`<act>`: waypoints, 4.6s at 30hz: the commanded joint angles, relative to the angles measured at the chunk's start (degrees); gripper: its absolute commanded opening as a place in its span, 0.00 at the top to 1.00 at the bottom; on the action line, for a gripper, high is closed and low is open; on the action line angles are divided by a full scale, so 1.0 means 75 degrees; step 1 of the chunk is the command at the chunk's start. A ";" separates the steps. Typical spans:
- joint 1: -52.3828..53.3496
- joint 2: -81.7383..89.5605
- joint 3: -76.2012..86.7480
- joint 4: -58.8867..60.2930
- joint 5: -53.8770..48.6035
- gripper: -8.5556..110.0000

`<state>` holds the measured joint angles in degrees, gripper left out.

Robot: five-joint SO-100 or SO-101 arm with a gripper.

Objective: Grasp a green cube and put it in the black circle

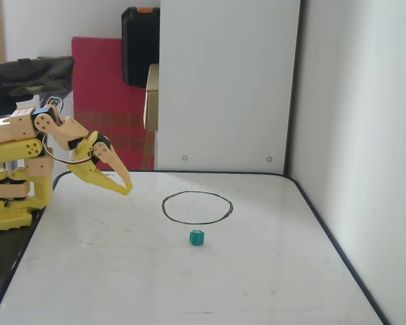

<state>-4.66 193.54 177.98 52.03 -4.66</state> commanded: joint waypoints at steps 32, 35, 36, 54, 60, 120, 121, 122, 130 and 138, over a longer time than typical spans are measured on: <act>0.0621 -0.6598 -0.9727 0.3117 -0.0785 0.89; 0.0645 -0.7781 -1.0477 0.3176 -0.1840 0.90; 0.0727 -0.8215 -1.0723 0.3211 -0.2004 0.89; 0.2227 -1.4496 -1.5609 0.4547 -0.4781 0.84; 0.2672 -1.5750 -1.5797 0.4242 -0.5367 0.84; 0.3082 -1.8059 -1.6125 0.3164 -0.5824 0.80; 0.3082 -1.8059 -1.6090 0.3141 -0.5824 0.80; 0.3094 -1.8070 -1.6066 0.3117 -0.5824 0.80; 0.3047 -1.8199 -1.6031 0.3023 -0.5801 0.81; 0.2941 -1.8316 -1.6031 0.3012 -0.5578 0.93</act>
<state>18.02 55.72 58.01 75.06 -47.20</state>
